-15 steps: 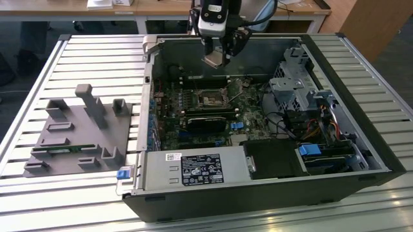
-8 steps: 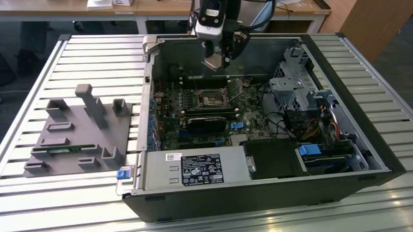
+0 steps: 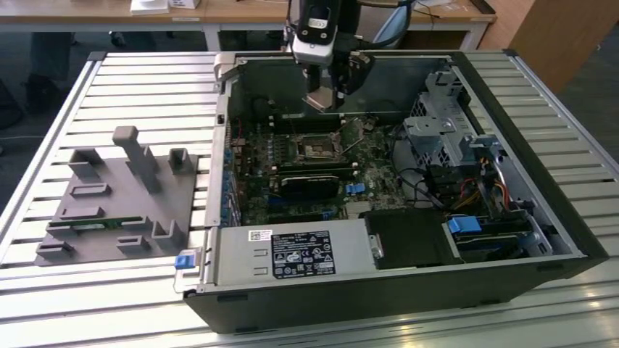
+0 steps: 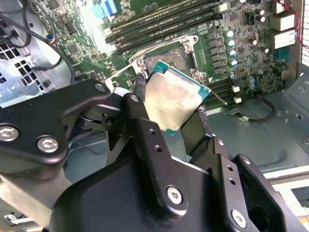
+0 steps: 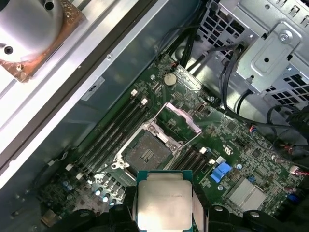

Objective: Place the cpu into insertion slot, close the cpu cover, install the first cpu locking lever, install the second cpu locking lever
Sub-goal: 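Place the cpu into insertion slot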

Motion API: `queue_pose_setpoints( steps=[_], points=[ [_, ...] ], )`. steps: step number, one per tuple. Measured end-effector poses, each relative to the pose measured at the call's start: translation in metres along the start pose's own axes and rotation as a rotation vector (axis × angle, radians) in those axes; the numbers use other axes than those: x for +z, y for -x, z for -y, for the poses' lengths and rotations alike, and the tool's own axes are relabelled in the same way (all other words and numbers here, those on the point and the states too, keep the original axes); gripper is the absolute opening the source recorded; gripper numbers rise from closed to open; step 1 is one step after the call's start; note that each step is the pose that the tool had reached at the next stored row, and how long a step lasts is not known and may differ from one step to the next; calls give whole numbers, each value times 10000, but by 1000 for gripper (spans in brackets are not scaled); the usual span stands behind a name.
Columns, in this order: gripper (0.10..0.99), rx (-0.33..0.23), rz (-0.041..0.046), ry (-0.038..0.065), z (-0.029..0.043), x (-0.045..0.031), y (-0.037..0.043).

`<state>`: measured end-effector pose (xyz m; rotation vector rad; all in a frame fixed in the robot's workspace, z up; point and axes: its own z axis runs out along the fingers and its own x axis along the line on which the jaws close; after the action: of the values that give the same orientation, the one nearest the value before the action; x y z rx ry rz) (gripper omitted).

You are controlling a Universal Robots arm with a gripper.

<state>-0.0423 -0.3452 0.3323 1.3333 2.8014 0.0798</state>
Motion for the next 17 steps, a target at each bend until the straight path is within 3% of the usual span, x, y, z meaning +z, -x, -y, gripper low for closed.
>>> queue_pose_setpoints(
  steps=[3,17],
  points=[
    [541,304,25,-9,2,20,-2],
    [541,2846,183,-39,9,125,-3]
  ],
)
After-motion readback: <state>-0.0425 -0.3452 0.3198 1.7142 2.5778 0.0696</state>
